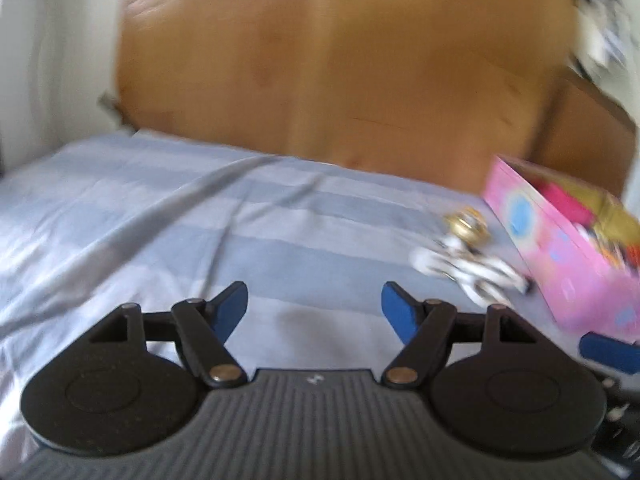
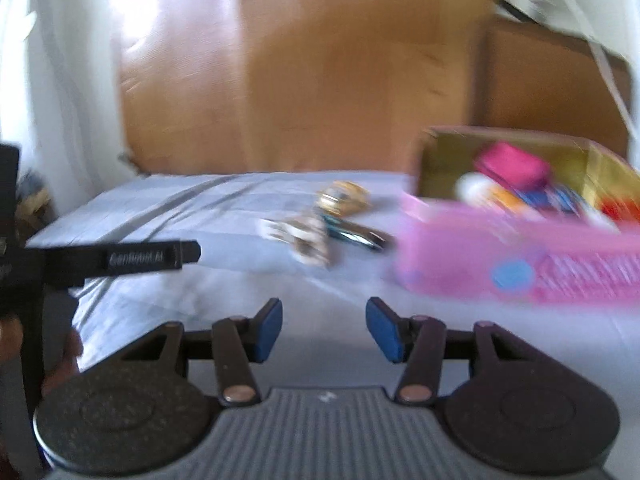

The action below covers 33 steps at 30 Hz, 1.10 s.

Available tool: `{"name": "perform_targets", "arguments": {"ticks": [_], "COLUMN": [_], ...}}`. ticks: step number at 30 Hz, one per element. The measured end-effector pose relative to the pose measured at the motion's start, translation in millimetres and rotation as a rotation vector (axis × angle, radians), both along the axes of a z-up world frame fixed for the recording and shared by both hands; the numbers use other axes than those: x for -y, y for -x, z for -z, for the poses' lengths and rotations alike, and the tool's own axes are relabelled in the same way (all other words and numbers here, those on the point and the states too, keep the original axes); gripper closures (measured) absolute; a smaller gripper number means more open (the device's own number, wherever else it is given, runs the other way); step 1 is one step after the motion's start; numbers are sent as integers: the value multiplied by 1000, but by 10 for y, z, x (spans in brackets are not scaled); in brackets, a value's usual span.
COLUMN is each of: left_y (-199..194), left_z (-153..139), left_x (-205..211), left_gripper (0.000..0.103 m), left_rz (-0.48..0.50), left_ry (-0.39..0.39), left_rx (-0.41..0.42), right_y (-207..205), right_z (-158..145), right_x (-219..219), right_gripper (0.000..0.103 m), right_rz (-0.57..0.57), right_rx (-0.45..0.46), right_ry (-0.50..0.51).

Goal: Organize rigid objects
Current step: 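Move the open left gripper toward the white plastic clip on the bed, then grasp the white plastic clip with the left gripper and lift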

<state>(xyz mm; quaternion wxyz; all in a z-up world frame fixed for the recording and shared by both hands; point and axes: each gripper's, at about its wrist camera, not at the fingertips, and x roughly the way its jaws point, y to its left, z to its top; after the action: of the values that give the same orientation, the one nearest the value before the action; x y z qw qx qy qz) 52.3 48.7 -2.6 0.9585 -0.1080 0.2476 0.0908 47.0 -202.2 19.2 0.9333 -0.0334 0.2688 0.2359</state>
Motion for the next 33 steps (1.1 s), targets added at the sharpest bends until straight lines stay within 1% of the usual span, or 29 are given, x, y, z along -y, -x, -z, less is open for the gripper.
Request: {"name": "perform_targets", "arguments": {"ticks": [1,3,8,10,12,15,16,18,20,22,24,26,28,31,32,33], "left_y": [-10,-40,-31,-27,-29,-35,-35,-4,25,46,130,197,199,132,96,77], "left_z": [9,22,8,8,14,18,15,-1,-11,-8,-35,-68,-63,-27,-16,-3], "left_x": [-57,-84,17,26,-7,-39,-39,-15,54,157,303,457,613,893,970,1047], "left_gripper": [28,28,27,27,27,27,27,26,24,24,24,24,24,24,26,30], "left_rz": [-17,-22,18,24,27,50,76,163,296,420,514,596,660,714,724,724], "left_ry": [34,60,14,10,20,41,49,70,105,174,232,300,386,434,451,461], "left_rx": [-3,-13,5,9,6,16,22,47,52,8,-29,-85,-157,-235,-251,-264], "right_y": [-31,-154,-549,-708,-838,-801,-728,-513,-315,-94,149,346,483,540,531,517], "right_z": [-18,-36,-28,15,96,101,80,43,28,43,37,32,47,28,10,-3], "right_x": [-101,-315,-622,-716,-735,-589,-538,-415,-235,10,250,476,688,912,944,952], "right_gripper": [56,56,55,58,72,73,73,73,73,73,73,73,73,73,73,73], "right_rz": [-27,-52,-19,-35,-42,-43,-50,-78,-93,-80,-47,11,59,98,97,89], "right_rx": [28,70,96,71,16,-39,-43,-46,-79,-102,-76,-55,-45,-33,-31,-33], "right_ry": [29,84,146,186,213,144,128,109,82,62,64,67,42,-46,-75,-92]}}
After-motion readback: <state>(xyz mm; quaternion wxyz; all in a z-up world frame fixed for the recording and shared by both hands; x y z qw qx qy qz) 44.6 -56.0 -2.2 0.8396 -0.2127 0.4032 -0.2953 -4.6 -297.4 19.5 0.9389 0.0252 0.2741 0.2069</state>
